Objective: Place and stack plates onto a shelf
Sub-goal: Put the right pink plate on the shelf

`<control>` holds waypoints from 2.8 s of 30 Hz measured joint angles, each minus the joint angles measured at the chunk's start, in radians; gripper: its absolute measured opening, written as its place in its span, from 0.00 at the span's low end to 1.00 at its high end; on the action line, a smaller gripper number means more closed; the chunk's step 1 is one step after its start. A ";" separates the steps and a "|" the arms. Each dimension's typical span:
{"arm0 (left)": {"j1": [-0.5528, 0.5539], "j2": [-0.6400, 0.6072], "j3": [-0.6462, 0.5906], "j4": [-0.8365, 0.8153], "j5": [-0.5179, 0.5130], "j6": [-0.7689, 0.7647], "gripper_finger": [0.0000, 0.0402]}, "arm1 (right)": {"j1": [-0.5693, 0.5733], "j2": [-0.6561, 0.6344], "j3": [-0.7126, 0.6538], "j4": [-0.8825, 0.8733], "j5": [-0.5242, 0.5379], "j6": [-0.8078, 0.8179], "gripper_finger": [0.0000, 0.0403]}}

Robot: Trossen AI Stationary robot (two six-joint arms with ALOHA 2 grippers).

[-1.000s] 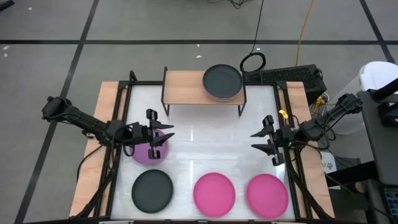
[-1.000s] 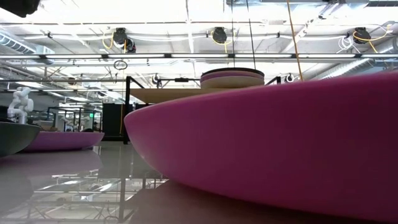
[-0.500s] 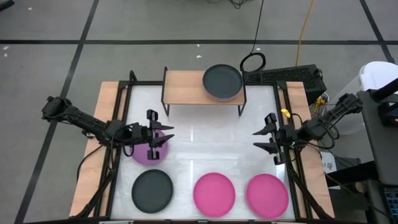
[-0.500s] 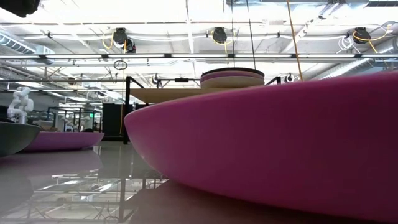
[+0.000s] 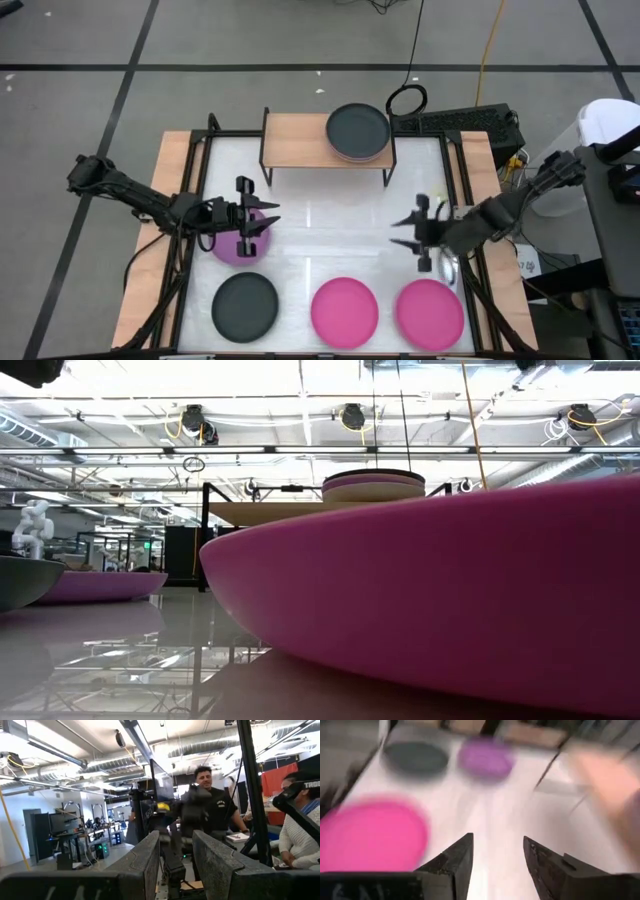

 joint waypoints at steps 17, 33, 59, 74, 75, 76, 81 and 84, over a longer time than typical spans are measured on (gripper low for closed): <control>0.000 0.000 0.000 0.000 -0.001 -0.011 0.31 | 0.037 0.226 -0.089 -0.440 -0.545 0.541 0.38; 0.000 0.000 0.000 -0.020 -0.001 -0.010 0.31 | 0.042 0.248 -0.366 0.023 -0.732 0.623 0.38; 0.046 0.001 0.000 -0.057 -0.002 -0.084 0.31 | 0.039 0.238 -0.433 0.063 -0.714 0.695 0.01; 0.047 0.002 0.000 -0.055 -0.012 -0.087 0.31 | 0.011 -0.029 -0.296 -0.027 -0.411 0.623 0.00; 0.047 0.002 0.000 -0.055 -0.021 -0.088 0.31 | -0.001 -0.051 -0.286 0.003 -0.373 0.602 0.00; 0.050 0.002 0.000 -0.055 -0.027 -0.087 0.31 | -0.014 -0.070 -0.275 0.037 -0.343 0.570 0.00; 0.063 0.002 0.000 -0.054 -0.037 -0.089 0.31 | -0.116 -0.134 -0.220 0.315 -0.228 0.289 0.00; 0.063 0.002 0.000 -0.035 -0.037 -0.113 0.31 | -0.199 -0.136 -0.212 0.565 -0.125 0.083 0.00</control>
